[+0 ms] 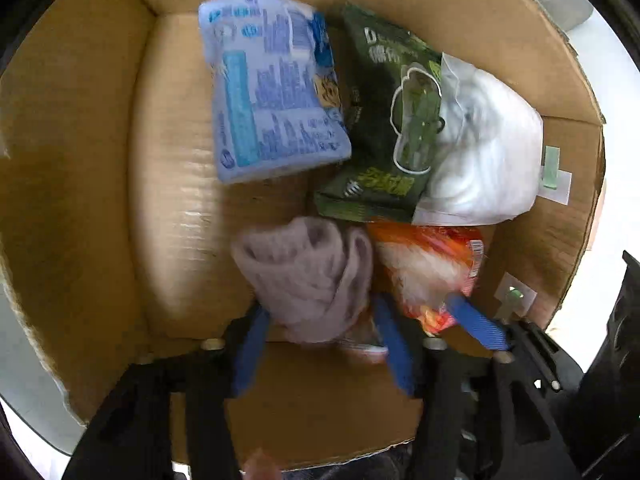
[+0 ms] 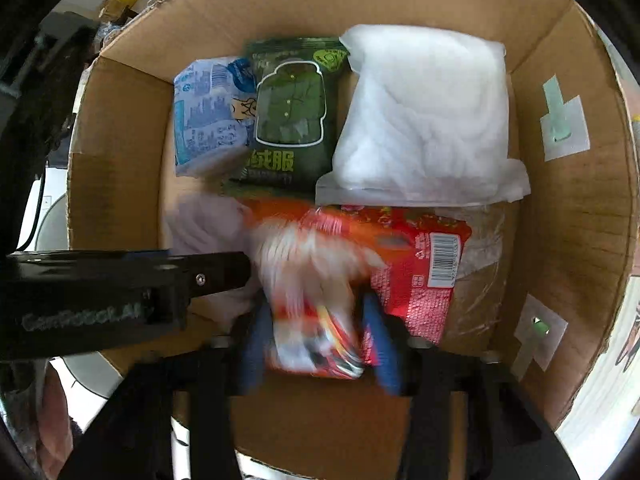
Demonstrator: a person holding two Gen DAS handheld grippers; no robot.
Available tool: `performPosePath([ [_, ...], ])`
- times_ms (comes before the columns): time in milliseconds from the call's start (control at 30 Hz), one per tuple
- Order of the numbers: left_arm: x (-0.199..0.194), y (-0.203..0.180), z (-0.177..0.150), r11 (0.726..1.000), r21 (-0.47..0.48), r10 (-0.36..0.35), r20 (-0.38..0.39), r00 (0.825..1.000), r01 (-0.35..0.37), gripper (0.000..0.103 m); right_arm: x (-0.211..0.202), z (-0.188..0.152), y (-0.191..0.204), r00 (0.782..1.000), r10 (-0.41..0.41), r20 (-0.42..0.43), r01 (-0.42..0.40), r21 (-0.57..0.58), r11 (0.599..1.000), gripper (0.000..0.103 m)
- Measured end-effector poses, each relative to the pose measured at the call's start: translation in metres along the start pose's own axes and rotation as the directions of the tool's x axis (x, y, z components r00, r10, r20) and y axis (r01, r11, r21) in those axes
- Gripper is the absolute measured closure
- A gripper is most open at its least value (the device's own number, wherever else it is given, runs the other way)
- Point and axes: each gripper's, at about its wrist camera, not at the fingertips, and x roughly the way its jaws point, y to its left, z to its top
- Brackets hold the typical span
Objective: Organize soft objects
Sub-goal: 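Lower the towel and panda bag into the box and open both grippers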
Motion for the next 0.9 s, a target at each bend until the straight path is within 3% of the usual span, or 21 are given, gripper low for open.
performPosePath([
  [33,-0.003,-0.001,-0.004,1.0,0.005,0.019,0.019,1.0,-0.019,0.034,-0.002,-0.001,0.0,1.0,-0.001,0.003,0.001,0.002,1.0,0.028],
  [267,-0.028,-0.01,-0.034,0.996,0.017,0.086,0.103,0.991,-0.088,0.033,-0.023,-0.013,-0.002,0.999,-0.037,0.015,0.037,-0.005,0.999,0.028],
  [333,-0.039,-0.014,-0.044,0.995,0.012,0.101,0.142,0.985,-0.104,0.032,-0.032,-0.02,-0.003,0.997,-0.07,0.032,0.07,-0.015,0.997,0.019],
  [400,-0.046,-0.015,-0.057,0.994,0.01,0.105,0.172,0.98,-0.108,0.017,-0.039,-0.029,-0.004,0.996,-0.081,0.042,0.082,-0.028,0.996,0.005],
  [467,-0.056,-0.016,-0.073,0.992,0.004,0.125,0.209,0.97,-0.129,0.012,-0.049,-0.038,-0.005,0.992,-0.107,0.067,0.11,-0.042,0.993,0.0],
  [600,-0.08,-0.015,-0.098,0.983,-0.011,0.177,0.299,0.938,-0.182,0.011,-0.072,-0.053,-0.008,0.975,-0.175,0.139,0.183,-0.05,0.982,0.0],
  [900,-0.115,-0.01,-0.143,0.97,-0.065,0.235,0.468,0.852,-0.232,0.011,-0.132,-0.091,-0.011,0.946,-0.177,0.271,0.192,-0.029,0.981,0.0],
])
